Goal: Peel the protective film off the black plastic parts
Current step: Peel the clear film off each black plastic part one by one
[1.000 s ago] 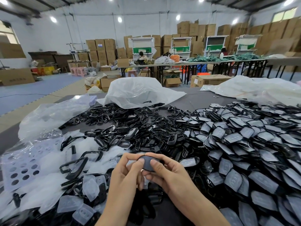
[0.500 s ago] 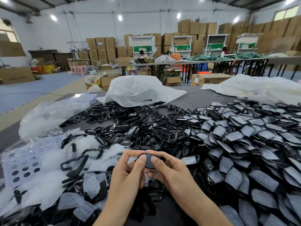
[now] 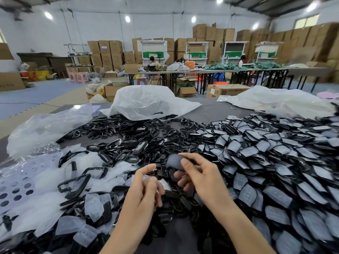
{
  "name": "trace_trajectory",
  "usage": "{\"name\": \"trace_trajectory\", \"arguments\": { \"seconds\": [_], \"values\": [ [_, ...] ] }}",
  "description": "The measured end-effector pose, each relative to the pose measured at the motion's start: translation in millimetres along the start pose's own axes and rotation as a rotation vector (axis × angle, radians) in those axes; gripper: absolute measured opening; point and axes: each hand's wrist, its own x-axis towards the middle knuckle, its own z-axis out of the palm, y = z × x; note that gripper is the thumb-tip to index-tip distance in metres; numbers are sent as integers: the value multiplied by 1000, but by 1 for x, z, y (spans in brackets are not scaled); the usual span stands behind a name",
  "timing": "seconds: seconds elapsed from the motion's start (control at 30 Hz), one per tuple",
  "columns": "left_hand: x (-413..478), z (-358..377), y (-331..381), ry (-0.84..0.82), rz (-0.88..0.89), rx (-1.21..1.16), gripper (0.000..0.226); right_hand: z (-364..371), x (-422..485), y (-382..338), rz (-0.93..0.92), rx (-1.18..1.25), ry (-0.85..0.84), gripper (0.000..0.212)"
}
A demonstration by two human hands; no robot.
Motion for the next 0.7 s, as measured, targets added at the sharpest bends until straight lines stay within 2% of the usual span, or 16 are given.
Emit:
{"name": "trace_trajectory", "arguments": {
  "seconds": [0.1, 0.17, 0.23, 0.27, 0.47, 0.6, 0.7],
  "values": [
    [0, -1, -1, -3, -16, 36, 25, -51, 21, -24, -78, 14, 313, 21],
    [-1, -1, -3, 14, -5, 103, 24, -79, 28, -33, -51, 51, 490, 40],
    [-2, -1, -6, 23, 46, 214, 24, -92, 25, -31, 7, 95, 561, 61],
    [-2, -1, -8, 16, 82, 294, 24, -92, 22, -28, 22, 85, 562, 64],
    [-3, -2, -18, 0, 320, 915, 29, -34, -5, -2, -69, -291, 297, 38],
    [-1, -3, -21, -11, 368, 1058, 35, 7, 1, 17, -146, -666, 134, 39],
    [-1, -4, -25, -98, 375, 1129, 34, 22, 4, 36, -97, -982, 1, 47]
  ]
}}
